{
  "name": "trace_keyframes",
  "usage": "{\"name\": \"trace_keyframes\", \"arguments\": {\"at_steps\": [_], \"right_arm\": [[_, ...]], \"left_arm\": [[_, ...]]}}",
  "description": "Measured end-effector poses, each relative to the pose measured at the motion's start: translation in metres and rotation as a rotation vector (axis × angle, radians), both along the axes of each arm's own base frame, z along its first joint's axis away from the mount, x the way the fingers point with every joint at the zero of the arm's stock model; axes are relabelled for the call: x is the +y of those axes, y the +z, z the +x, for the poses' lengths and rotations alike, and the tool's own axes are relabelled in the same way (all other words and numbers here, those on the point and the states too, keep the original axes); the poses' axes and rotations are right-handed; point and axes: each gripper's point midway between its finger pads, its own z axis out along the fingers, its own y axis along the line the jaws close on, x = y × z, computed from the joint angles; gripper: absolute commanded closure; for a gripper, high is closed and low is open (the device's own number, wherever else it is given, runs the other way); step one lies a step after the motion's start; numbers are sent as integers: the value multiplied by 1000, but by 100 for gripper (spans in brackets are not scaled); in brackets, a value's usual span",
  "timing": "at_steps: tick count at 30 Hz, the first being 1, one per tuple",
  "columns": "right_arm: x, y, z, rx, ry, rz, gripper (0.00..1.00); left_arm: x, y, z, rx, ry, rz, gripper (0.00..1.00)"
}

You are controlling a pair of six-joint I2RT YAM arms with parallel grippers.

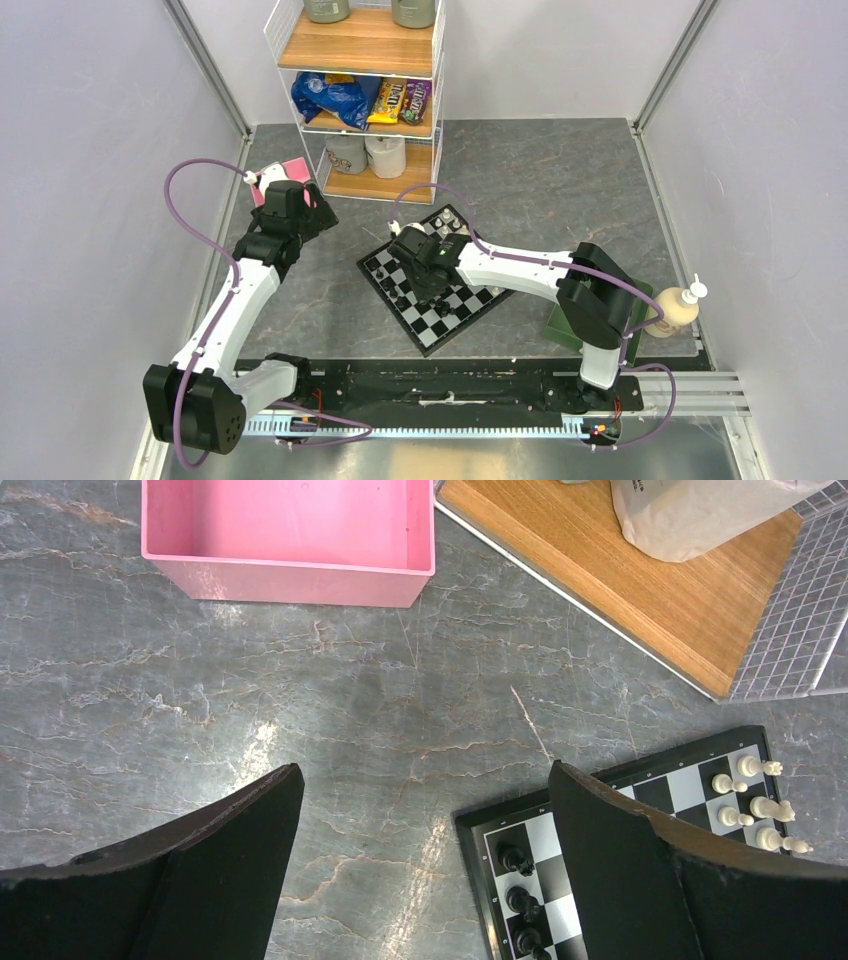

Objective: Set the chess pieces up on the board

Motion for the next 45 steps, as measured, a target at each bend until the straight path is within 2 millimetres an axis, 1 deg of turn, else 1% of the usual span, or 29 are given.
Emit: {"name": "trace_keyframes", "arguments": {"at_steps": [2,8,13,20,25,29,34,45], "right_arm": [[0,0,0,1,0,1,90],[2,0,-2,10,4,9,90],[8,2,-6,17,12,33,90],[22,5,-18,19,37,66,90],[27,5,-25,24,49,74,90],[28,5,-27,28,47,76,89],[24,0,-30,36,42,65,89],[26,0,-31,43,46,74,88]], "left_arm": [[0,0,0,0,0,0,0],[0,0,0,-1,2,0,0],[0,0,0,0,2,0,0],[1,0,0,-1,2,0,0],[1,0,0,0,2,0,0],[1,0,-1,3,2,0,0],[1,0,-1,3,2,1,0],[1,-1,-1,5,2,1,0]]}}
